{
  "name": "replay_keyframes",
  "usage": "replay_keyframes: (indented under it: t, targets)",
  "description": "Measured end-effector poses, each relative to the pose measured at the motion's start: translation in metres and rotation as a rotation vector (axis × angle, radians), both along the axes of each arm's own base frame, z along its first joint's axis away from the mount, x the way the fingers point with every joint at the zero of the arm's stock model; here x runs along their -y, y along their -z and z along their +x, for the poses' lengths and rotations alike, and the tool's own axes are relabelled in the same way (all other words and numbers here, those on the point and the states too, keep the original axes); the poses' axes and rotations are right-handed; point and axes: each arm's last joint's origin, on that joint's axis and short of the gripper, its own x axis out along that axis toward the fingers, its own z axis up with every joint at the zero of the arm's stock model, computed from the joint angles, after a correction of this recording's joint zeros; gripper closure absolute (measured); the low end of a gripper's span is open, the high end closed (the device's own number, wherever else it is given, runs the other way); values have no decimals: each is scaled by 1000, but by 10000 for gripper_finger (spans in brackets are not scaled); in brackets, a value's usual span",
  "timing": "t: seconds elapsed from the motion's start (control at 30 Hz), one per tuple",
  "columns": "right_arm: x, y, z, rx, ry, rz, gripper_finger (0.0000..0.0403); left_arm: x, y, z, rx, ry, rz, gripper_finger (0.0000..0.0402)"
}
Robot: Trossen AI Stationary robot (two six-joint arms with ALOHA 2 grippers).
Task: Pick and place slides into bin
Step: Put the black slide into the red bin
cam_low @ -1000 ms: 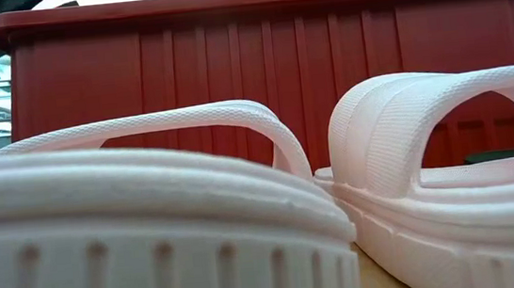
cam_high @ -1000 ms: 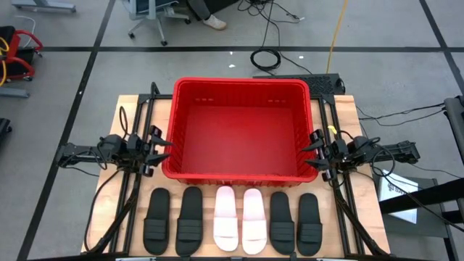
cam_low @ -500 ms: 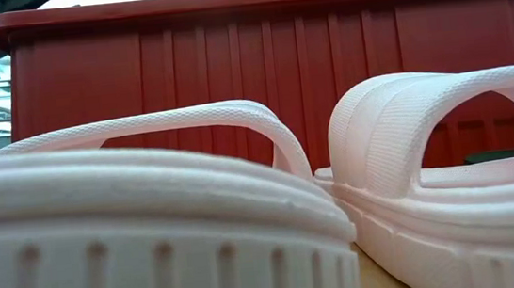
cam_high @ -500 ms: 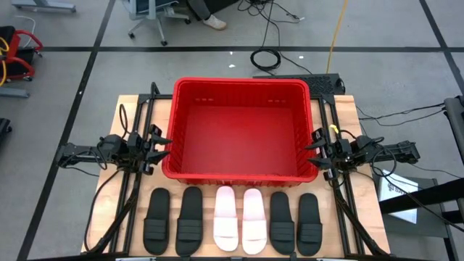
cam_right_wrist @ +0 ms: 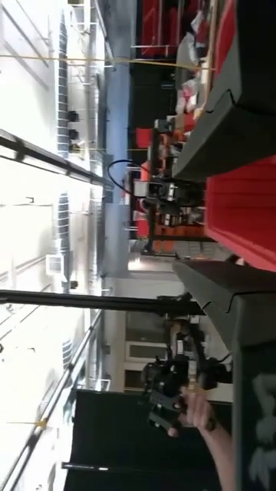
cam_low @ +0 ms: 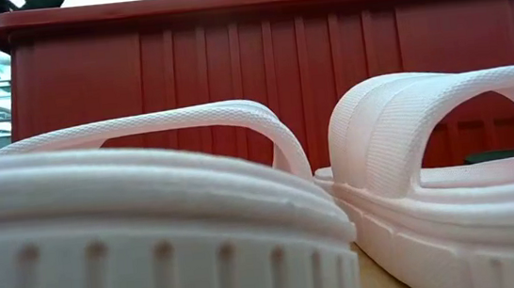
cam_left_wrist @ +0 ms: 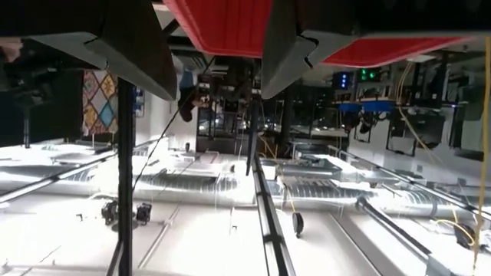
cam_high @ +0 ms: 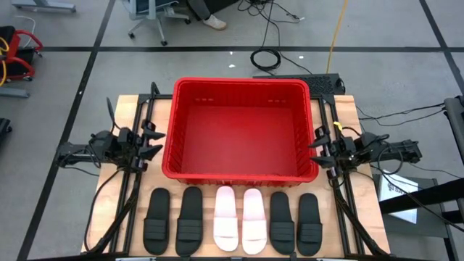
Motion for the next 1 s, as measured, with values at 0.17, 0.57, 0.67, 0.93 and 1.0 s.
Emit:
replay_keyframes:
  t: [0.17, 0.57, 0.67, 0.93, 1.0]
  targets:
    - [0, -22, -2, -71, 7, -26, 232, 0, -24, 1, -38, -20, 46, 204]
    - [-2, -112, -3, -319, -74, -129, 232, 1, -78, 13, -89, -15, 88, 204]
    - [-4, -136, -1, -401, -138, -151, 232, 2, -83, 17, -117, -12, 109, 204]
    - [-14, -172, 21, -704, -239, -145, 232, 2, -82, 19, -150, -11, 112, 204]
    - [-18, -179, 27, -785, -265, -129, 232, 2, -82, 19, -152, -11, 112, 204]
